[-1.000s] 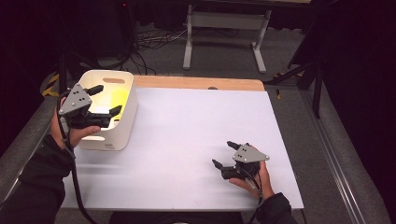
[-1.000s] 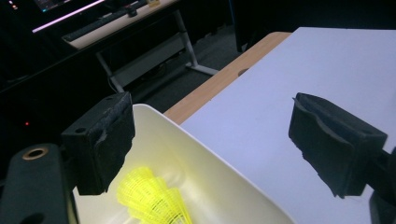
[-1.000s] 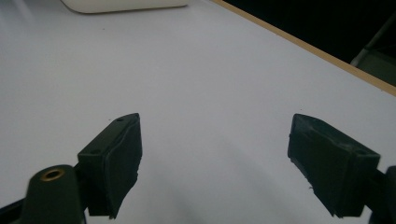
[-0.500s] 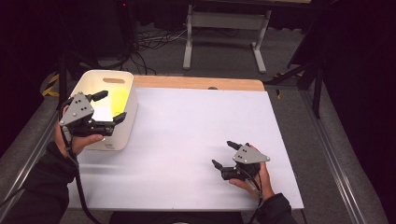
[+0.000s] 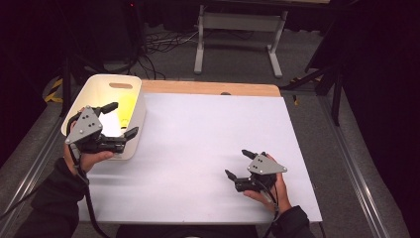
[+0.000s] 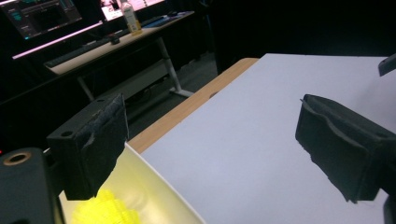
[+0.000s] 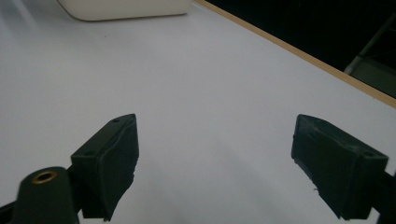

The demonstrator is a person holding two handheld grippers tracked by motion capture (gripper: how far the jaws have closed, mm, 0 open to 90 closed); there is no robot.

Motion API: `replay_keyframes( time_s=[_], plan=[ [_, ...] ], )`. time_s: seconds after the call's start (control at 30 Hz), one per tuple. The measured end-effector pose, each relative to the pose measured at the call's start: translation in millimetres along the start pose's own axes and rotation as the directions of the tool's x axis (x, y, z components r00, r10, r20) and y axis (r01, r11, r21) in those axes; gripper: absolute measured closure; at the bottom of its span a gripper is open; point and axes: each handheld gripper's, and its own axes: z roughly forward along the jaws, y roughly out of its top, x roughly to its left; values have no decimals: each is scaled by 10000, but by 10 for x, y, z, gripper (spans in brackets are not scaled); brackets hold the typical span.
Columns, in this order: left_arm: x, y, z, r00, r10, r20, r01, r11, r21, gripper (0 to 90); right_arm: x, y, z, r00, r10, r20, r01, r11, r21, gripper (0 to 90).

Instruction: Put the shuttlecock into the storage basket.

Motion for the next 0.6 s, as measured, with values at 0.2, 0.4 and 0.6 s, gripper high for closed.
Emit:
replay_keyframes(
  time_s=[0.2,0.4,0.6],
  plan=[
    [-114,-13,25,9997,92,218,-88,9998,-171,98,16,23,-9,10000,-82,-20,82,10000,-48,158],
    [-208,-30,41,9991,154,391,-140,9993,-350,97,23,37,-41,9998,-83,168,86,9998,-175,153],
    [-366,-49,79,9967,249,778,-213,9987,-473,97,41,50,-57,9998,-116,190,120,9997,-202,153]
  ],
)
